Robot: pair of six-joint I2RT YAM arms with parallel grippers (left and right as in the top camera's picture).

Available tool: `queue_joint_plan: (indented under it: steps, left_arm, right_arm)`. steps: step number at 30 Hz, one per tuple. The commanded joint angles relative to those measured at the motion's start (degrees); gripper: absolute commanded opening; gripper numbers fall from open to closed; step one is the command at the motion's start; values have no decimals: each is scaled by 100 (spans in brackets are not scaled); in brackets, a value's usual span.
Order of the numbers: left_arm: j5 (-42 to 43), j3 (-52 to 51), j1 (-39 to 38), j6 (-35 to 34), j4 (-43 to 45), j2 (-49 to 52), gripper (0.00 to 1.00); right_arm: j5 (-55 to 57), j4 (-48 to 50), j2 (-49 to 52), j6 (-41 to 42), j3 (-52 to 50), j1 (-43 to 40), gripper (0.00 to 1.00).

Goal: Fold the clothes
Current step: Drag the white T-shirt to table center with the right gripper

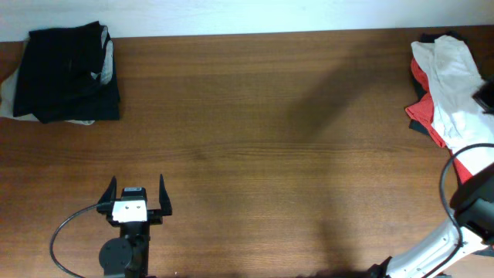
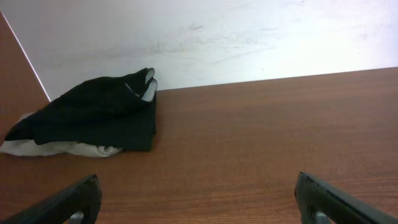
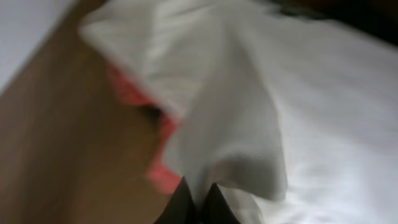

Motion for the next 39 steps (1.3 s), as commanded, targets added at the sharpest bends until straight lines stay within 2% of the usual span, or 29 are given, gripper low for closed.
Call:
queue_joint_plan:
  steps: [1, 12, 20, 22, 23, 24, 26, 28, 29, 33, 36, 39]
  left_arm:
    - [44, -24, 39, 74, -20, -28, 99]
    - [44, -24, 39, 74, -20, -28, 99]
    - [44, -24, 39, 74, -20, -28, 99]
    - [44, -24, 39, 74, -20, -28, 99]
    - [44, -24, 39, 74, -20, -28, 99]
    - [44, -24, 39, 74, -20, -28, 99]
    - [44, -24, 39, 74, -20, -28, 99]
    - [44, -24, 39, 74, -20, -28, 99]
    - [44, -24, 39, 74, -20, -28, 99]
    - [44, -24, 39, 74, -20, -28, 99]
    - [44, -24, 39, 74, -20, -28, 99]
    - [44, -24, 39, 74, -20, -28, 99]
  right_arm:
    - [-619, -142, -302, 175, 118, 866, 4]
    - [-621, -356, -304, 726, 118, 5549, 4]
    - [-527, -15, -297, 1158, 118, 8159, 4]
    - [-79, 46, -297, 1158, 118, 8599, 9]
    - [66, 37, -297, 1158, 118, 8712, 18]
    - [160, 13, -302, 1158, 118, 8760, 34]
    - [184, -138, -354, 1158, 118, 8653, 85]
    - [186, -459, -529, 1158, 118, 8319, 91]
    - [184, -699, -684, 1158, 118, 8032, 99]
    - [179, -1727, -1233, 1156, 118, 6808, 99]
    - [190, -2579, -1274, 1049, 116, 5871, 99]
    - [232, -2839, -1172, 942, 116, 5206, 99]
